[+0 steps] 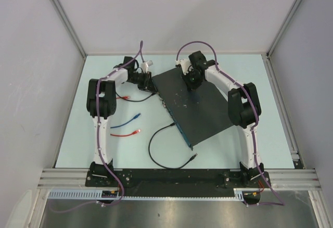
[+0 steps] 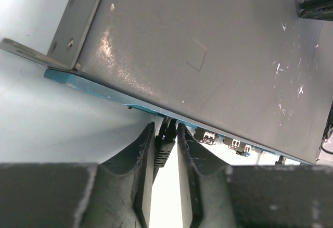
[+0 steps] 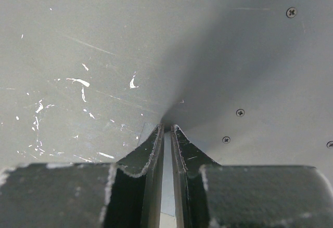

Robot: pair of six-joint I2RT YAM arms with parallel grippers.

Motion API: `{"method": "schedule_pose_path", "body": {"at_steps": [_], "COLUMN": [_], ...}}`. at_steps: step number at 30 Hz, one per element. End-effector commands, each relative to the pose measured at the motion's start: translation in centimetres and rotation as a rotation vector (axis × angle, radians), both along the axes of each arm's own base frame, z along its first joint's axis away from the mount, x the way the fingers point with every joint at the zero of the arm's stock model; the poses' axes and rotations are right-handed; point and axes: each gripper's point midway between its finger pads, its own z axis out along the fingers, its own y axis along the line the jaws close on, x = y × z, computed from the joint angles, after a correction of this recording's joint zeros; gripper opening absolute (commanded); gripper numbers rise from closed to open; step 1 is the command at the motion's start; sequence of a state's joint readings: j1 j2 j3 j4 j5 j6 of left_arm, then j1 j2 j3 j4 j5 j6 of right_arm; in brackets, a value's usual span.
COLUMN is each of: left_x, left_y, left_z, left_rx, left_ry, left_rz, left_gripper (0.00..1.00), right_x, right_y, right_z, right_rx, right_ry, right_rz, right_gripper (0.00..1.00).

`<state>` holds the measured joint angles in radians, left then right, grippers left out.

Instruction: Pull the plug from the switch port

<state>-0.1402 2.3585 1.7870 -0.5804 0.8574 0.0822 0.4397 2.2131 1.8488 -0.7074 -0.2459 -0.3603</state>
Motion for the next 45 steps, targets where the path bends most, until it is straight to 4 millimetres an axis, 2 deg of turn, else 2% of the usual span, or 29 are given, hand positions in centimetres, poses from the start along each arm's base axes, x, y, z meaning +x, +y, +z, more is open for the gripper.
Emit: {"method": "schedule_pose_path", "body": {"at_steps": [1,3,4,7,13,16,17,20,22,25,27,32,35,36,38,41,42,43,44,45], "left_x": [-3.2,-3.2,-3.2,-3.5,-1.8,-2.9,-4.2,-6.2,-5.7,-3.7,-2.7,-2.6,-2.3,-2.0,-2.1,-3.5,-4.0,-5.5,-6.3,-7.0], "left_y": [-1.2,-1.3,-1.3,-1.4,0.0,0.4,0.5,-0.2,-0.2,0.2,0.5,2.7,4.3,4.9,6.0,7.3,7.8,8.2,8.4,9.0], "left_z": [-1.8,-1.9,-1.8,-1.4,0.2,-0.4,-1.1,-1.9,-1.7,-0.5,1.1,2.9,5.4,7.3,8.5,10.3,10.4,9.6,10.2,9.9], "left_rx": [0.004,0.000,-0.001,-0.011,0.048,0.071,0.068,0.015,0.013,0.055,0.075,0.139,0.157,0.164,0.211,0.249,0.252,0.258,0.262,0.273], "left_ry": [0.120,0.122,0.117,0.107,0.016,0.018,0.063,0.195,0.175,0.095,0.031,-0.007,-0.057,-0.109,-0.147,-0.170,-0.169,-0.135,-0.148,-0.139], "left_rz": [-0.059,-0.067,-0.070,-0.090,-0.080,-0.108,-0.115,-0.146,-0.142,-0.132,-0.134,-0.122,-0.089,-0.074,-0.068,-0.072,-0.067,-0.070,-0.067,-0.060], "left_gripper": [0.22,0.20,0.14,0.06,0.01,0.00,0.00,0.00,0.00,0.00,0.00,0.00,0.00,0.00,0.00,0.00,0.00,0.00,0.00,0.00], "right_x": [-3.7,-3.7,-3.7,-3.7,-3.7,-3.7,-3.7,-3.7,-3.7,-3.7,-3.7,-3.7,-3.7,-3.7,-3.7,-3.6,-3.5,-3.7,-3.6,-3.6], "right_y": [0.4,0.4,0.3,0.4,0.4,0.5,0.4,0.4,0.4,0.4,0.4,0.4,0.4,0.3,0.4,0.3,0.4,0.4,0.4,0.4], "right_z": [-9.3,-9.3,-9.3,-9.4,-9.3,-9.3,-9.3,-9.4,-9.4,-9.3,-9.5,-9.6,-9.6,-9.5,-9.6,-9.6,-9.6,-9.7,-9.7,-9.7], "right_rx": [-0.088,-0.087,-0.088,-0.089,-0.088,-0.088,-0.088,-0.090,-0.088,-0.089,-0.090,-0.090,-0.092,-0.091,-0.090,-0.091,-0.089,-0.091,-0.089,-0.091], "right_ry": [0.175,0.177,0.176,0.177,0.175,0.175,0.174,0.177,0.176,0.174,0.177,0.181,0.180,0.180,0.181,0.184,0.183,0.187,0.187,0.186], "right_rz": [0.045,0.046,0.044,0.046,0.045,0.047,0.046,0.044,0.045,0.044,0.044,0.044,0.044,0.043,0.045,0.041,0.041,0.043,0.043,0.043], "right_gripper": [0.16,0.16,0.16,0.16,0.16,0.16,0.16,0.16,0.16,0.16,0.16,0.16,0.16,0.17,0.17,0.17,0.18,0.18,0.18,0.18]}}
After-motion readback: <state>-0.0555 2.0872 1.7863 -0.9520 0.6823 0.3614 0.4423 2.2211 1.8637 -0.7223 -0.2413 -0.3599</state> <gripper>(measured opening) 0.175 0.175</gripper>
